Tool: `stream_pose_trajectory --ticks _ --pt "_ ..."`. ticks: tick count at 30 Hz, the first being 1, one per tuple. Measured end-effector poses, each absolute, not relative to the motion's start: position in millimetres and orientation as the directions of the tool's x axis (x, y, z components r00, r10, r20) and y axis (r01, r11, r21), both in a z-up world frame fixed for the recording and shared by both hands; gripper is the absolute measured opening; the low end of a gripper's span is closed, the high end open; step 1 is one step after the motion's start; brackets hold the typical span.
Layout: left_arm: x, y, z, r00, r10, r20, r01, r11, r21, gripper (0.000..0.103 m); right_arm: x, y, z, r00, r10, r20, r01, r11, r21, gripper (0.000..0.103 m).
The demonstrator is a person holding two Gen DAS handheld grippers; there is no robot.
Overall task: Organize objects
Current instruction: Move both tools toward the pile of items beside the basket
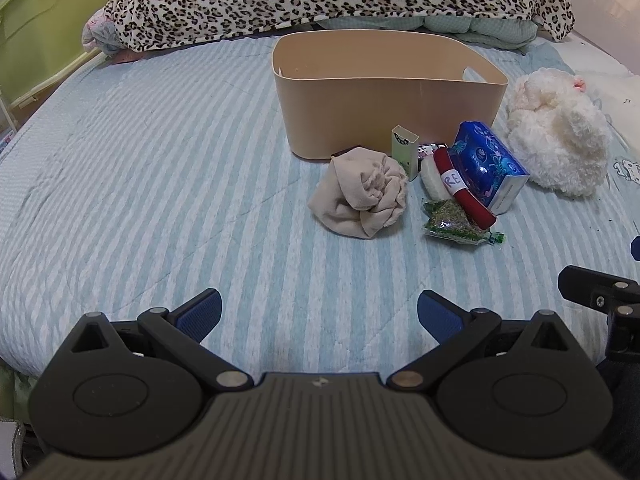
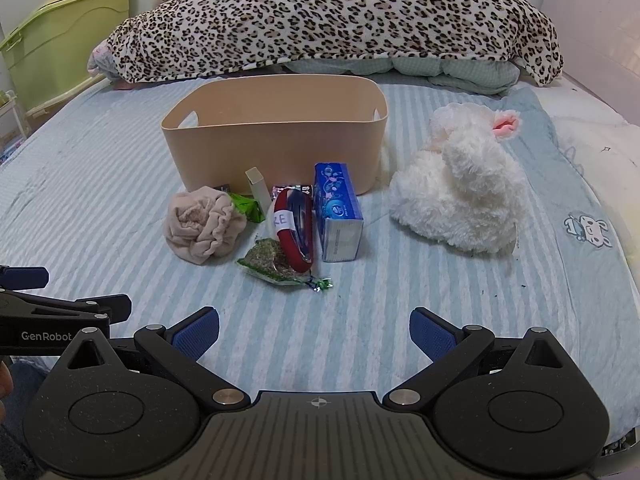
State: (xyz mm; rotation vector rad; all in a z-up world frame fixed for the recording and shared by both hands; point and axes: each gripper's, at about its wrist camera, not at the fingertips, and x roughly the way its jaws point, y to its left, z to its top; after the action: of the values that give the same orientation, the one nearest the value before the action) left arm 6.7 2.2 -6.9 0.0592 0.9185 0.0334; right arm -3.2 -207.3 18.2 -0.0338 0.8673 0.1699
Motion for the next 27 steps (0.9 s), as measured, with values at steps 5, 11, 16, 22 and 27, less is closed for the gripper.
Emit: stream_pose_trajectory --ticks 5,11,16,22,27 --pt "12.3 4.7 -9.6 0.602 0.056 -0.797 -0.009 0.998 0.063 0.103 -0.5 -207.0 14.3 0.637 0.144 -0.757 -0.168 0.985 0.047 0.103" --pt "23.6 6.3 -15.3 0.59 0.056 -0.806 -0.007 0.998 0.064 0.103 9.2 -212.1 11.9 0.642 0.145 -0.753 -0.157 0.986 0.055 0.103" --pt "34.7 7.5 -20.2 0.579 0.061 -0.813 -0.006 0.997 0.07 0.103 20.3 -216.7 6.5 0.64 0.136 -0.756 -0.146 0.988 0.054 0.103" --pt "47.9 9.8 -28.4 0.563 0.072 -0.823 -0.012 0.997 0.08 0.103 34.1 -223.9 -1.9 0.632 0.117 -0.766 -0.128 0.991 0.046 0.101" --pt "58.7 10.9 -34.1 0.553 0.077 -0.83 -0.013 0.996 0.084 0.103 44.6 -231.6 -8.0 0.625 0.114 -0.772 -0.117 0.992 0.052 0.099"
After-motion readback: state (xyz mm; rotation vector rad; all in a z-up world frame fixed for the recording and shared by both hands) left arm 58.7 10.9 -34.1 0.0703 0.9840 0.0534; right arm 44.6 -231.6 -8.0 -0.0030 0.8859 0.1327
